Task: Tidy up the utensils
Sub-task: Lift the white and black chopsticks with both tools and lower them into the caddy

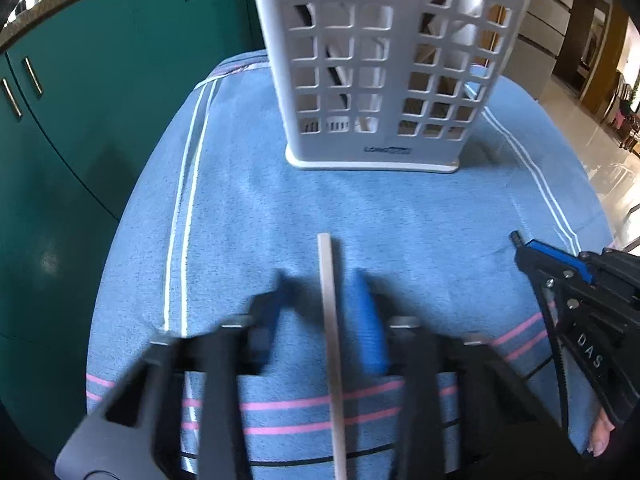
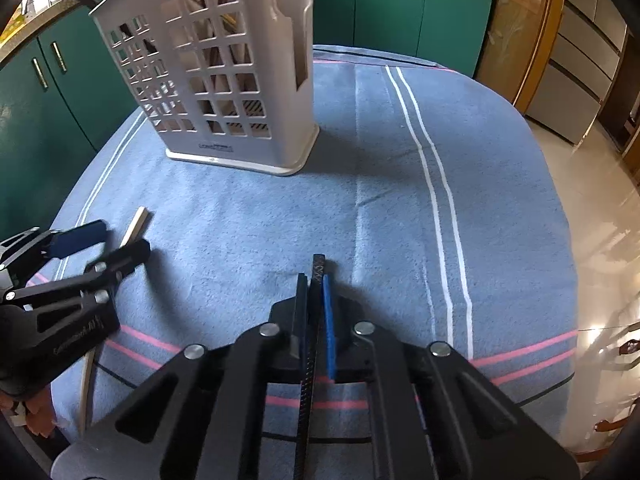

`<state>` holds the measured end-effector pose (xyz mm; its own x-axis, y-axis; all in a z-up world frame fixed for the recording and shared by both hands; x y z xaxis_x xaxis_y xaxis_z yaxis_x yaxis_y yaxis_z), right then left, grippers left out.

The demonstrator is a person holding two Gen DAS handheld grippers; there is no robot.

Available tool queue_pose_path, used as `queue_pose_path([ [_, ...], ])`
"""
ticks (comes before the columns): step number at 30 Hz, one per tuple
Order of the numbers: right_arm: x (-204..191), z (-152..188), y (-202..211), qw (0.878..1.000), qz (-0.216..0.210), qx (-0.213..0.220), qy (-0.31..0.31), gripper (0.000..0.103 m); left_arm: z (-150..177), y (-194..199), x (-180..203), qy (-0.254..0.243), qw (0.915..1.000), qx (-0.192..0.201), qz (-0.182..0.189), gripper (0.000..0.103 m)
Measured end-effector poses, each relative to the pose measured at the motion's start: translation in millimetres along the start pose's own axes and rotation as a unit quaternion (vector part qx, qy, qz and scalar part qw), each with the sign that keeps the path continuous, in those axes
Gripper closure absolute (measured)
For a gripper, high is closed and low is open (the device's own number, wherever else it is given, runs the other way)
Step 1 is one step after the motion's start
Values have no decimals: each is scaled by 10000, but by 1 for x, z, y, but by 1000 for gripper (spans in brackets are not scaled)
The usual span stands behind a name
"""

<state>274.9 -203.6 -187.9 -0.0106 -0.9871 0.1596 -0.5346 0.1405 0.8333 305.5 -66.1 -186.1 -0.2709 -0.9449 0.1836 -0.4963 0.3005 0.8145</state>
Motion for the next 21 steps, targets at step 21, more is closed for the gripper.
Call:
queue_pose_path([
  [21,54,-62,229,9613,-970,2499,-632,96,-87,211,6,-16,9722,2297,459,97],
])
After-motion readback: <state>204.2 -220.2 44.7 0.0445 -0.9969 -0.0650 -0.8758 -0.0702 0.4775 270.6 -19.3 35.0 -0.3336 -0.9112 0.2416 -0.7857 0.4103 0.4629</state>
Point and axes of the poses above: each gripper's, at about its wrist camera, not at the fingertips, and y roughly against the way its jaws point, x to its right, z to its underside, the point moved 6 cm from there along -y, roughly the way its jaws point, and after that the axes turned 14 degrees about z, right-handed, at the moved point
